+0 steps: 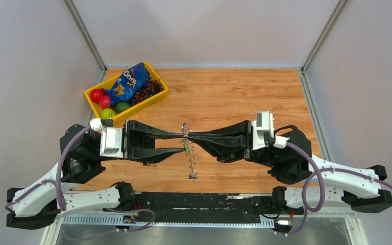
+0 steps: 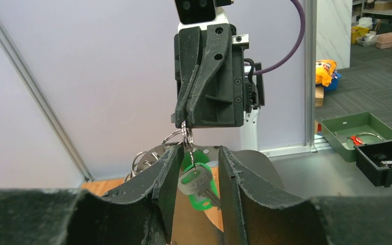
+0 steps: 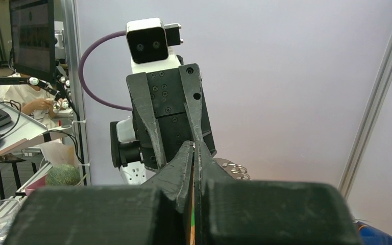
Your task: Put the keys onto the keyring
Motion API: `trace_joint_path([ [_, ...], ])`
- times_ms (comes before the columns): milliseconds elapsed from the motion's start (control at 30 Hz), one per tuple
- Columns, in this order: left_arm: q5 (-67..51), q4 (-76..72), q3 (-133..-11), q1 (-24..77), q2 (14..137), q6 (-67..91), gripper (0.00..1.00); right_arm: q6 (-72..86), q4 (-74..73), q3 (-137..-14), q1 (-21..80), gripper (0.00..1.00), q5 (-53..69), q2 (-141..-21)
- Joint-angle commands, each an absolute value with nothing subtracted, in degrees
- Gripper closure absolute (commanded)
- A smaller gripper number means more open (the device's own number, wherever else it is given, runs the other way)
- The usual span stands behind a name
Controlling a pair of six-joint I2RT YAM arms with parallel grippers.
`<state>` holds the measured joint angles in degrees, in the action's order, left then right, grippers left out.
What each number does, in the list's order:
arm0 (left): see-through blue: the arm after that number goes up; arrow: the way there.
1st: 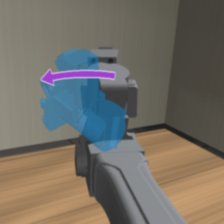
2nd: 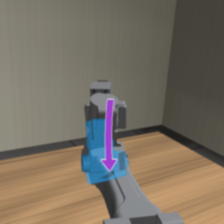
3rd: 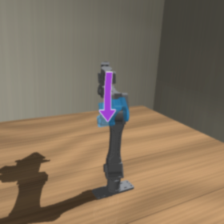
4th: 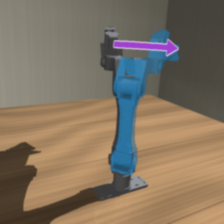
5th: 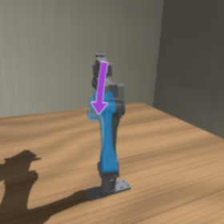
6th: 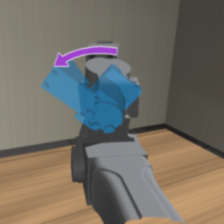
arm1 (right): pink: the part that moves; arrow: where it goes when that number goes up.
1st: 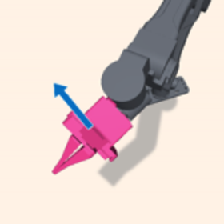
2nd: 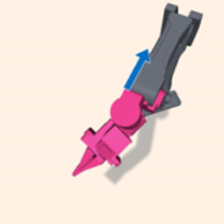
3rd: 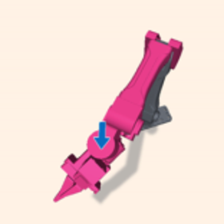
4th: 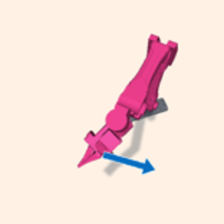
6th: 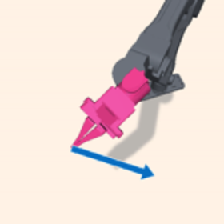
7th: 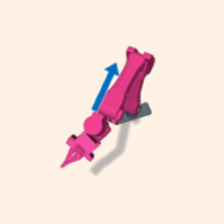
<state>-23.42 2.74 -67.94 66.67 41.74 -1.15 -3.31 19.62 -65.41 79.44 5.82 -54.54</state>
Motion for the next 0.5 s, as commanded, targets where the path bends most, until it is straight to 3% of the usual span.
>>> trace_joint_path([
  [0,-23.19,0.53,-68.32,66.62,41.87,-0.35,0.58,-3.98,24.25,-65.83,79.57,1.00,5.08,-54.80],
  [467,-22.45,1.35,-68.77,66.62,42.19,-0.33,0.70,-4.48,23.98,-65.97,79.55,1.00,5.41,-55.17],
])
